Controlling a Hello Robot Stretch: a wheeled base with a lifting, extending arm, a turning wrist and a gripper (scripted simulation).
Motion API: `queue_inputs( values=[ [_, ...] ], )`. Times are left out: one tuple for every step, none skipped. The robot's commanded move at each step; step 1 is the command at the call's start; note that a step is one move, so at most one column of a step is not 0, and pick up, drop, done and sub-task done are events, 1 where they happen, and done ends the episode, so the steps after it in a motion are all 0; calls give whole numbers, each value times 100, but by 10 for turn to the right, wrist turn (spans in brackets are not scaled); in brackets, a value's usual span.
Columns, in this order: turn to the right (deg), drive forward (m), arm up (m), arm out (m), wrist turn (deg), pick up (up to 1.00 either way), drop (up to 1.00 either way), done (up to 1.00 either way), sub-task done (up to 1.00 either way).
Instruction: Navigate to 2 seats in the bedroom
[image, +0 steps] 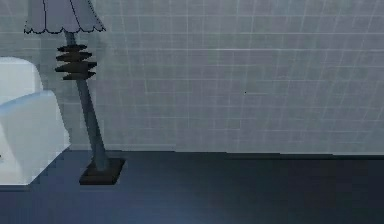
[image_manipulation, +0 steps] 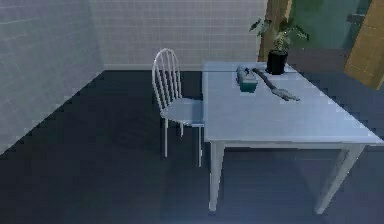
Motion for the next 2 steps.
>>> queue_inputs(
  values=[
    [450, 0, 0, 0, 0, 0, 0, 0, 0],
    [30, 0, 0, 0, 0, 0, 0, 0, 0]
  ],
)
